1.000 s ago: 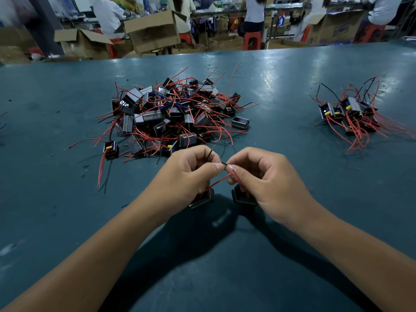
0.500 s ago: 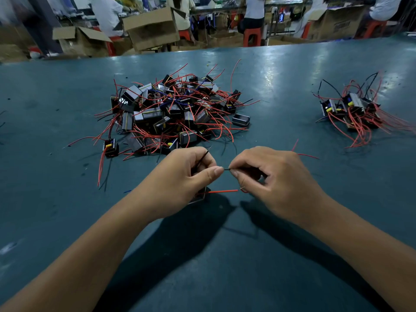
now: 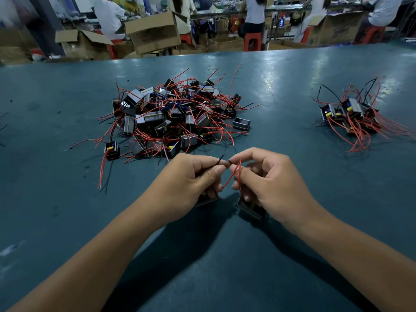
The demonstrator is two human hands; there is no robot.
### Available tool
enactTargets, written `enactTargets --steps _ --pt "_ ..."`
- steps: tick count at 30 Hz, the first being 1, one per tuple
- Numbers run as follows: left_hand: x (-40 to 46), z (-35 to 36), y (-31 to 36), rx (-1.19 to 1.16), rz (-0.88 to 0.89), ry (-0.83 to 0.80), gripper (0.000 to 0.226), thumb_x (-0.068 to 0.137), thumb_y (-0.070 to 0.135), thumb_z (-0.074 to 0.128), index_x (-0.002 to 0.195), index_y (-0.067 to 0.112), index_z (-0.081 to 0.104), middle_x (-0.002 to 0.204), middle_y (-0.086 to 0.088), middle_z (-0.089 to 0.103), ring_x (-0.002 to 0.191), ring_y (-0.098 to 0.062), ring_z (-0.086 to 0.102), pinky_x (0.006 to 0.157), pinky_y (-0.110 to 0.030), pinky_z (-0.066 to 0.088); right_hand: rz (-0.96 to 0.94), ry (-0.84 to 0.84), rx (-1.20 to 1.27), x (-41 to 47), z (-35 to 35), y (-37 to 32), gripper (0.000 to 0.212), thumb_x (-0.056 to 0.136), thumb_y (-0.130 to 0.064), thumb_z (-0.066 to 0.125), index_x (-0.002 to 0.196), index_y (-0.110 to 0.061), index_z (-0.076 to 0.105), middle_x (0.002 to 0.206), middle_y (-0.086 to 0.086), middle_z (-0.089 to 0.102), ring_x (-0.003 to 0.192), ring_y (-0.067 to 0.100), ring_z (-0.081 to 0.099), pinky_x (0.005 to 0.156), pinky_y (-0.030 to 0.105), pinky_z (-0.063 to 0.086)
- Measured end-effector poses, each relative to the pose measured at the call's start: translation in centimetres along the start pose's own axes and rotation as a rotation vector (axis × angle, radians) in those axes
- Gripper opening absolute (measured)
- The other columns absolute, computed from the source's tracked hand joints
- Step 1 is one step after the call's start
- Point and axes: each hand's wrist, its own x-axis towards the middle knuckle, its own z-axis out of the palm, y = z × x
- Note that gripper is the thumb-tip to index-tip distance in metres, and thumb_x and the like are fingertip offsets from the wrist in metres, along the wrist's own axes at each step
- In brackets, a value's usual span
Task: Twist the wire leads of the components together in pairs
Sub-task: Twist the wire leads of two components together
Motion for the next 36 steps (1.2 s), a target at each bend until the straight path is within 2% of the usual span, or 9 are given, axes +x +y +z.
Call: enactTargets --steps 5,11,15,20,25,27,29,31,36 --pt "0.1 0.0 -0.3 -0.018 -0.019 -0.029 0.028 0.102 0.019 0.053 0.091 0.000 0.071 0.065 0.001 0.067 0.056 -0.010 0.059 0.059 -0.023 0.049 0.007 0.001 0.116 -0.1 0.2 0.0 0.004 0.093 -0.011 0.067 0.094 -0.013 0.070 0.060 0.005 0.066 0.041 0.010 0.050 0.038 0.015 0.035" --pt "0.0 0.1 0.0 -0.020 -0.012 -0.052 0.035 0.103 0.024 0.052 0.079 0.002 0.067 0.060 0.003 0.062 0.055 -0.011 0.057 0.057 -0.023 0.048 0.016 0.005 0.187 -0.4 0.5 -0.2 0.006 0.091 -0.012 0.068 0.089 -0.016 0.071 0.055 0.004 0.062 0.040 0.010 0.048 0.038 0.013 0.035" --pt "-0.2 0.4 0.3 0.029 0.010 -0.046 0.035 0.101 0.029 0.052 0.082 0.003 0.068 0.061 0.003 0.063 0.056 -0.012 0.059 0.058 -0.036 0.052 0.003 0.040 0.184 -0.4 0.7 -0.3 0.002 0.089 -0.010 0.069 0.089 -0.011 0.071 0.052 0.003 0.058 0.038 0.009 0.044 0.038 0.012 0.033" --pt "-0.4 0.5 0.4 0.096 0.017 -0.034 0.031 0.103 0.022 0.053 0.079 0.007 0.066 0.060 0.003 0.062 0.055 -0.012 0.059 0.058 -0.032 0.052 -0.016 0.077 0.205 -0.3 1.0 -0.1 0.006 0.087 -0.005 0.070 0.082 -0.009 0.070 0.051 0.003 0.053 0.038 0.008 0.041 0.038 0.013 0.030" --pt "-0.6 0.5 0.5 0.057 -0.030 -0.050 0.025 0.102 0.018 0.055 0.089 0.004 0.070 0.066 0.000 0.065 0.059 -0.014 0.062 0.065 -0.044 0.056 -0.047 0.076 0.214 -0.3 1.1 0.2 0.011 0.088 0.000 0.068 0.080 -0.007 0.068 0.049 -0.002 0.049 0.040 0.005 0.037 0.040 0.013 0.030" --pt "-0.6 0.3 0.6 0.026 -0.033 -0.034 0.017 0.101 0.016 0.057 0.102 0.012 0.074 0.071 -0.001 0.069 0.064 -0.016 0.066 0.067 -0.040 0.058 -0.062 0.083 0.207 -0.3 1.1 0.2 0.014 0.089 0.001 0.067 0.078 -0.008 0.067 0.049 -0.005 0.049 0.040 0.003 0.037 0.040 0.013 0.030" --pt "-0.4 -0.2 0.6 -0.007 0.000 0.064 0.016 0.098 0.012 0.061 0.107 0.018 0.073 0.076 -0.003 0.073 0.069 -0.016 0.071 0.069 -0.034 0.058 -0.070 0.097 0.191 -0.2 1.0 0.3 0.016 0.089 0.000 0.068 0.076 -0.010 0.068 0.050 -0.004 0.048 0.043 0.004 0.035 0.042 0.014 0.029" --pt "0.0 -0.6 0.6 -0.015 0.045 0.171 0.015 0.096 0.008 0.064 0.104 0.016 0.072 0.077 -0.004 0.074 0.070 -0.016 0.072 0.068 -0.028 0.059 -0.079 0.101 0.151 -0.2 0.9 0.4 0.014 0.088 -0.004 0.070 0.076 -0.009 0.067 0.053 -0.001 0.049 0.046 0.008 0.036 0.043 0.017 0.030" --pt "-0.1 -0.1 0.7 -0.138 0.042 0.154 0.017 0.095 -0.003 0.060 0.094 0.007 0.073 0.078 -0.009 0.075 0.067 -0.011 0.070 0.067 -0.021 0.057 -0.094 0.017 0.169 -0.5 1.2 0.3 0.008 0.089 -0.004 0.069 0.082 -0.009 0.069 0.054 -0.006 0.061 0.043 -0.002 0.045 0.043 0.010 0.034"
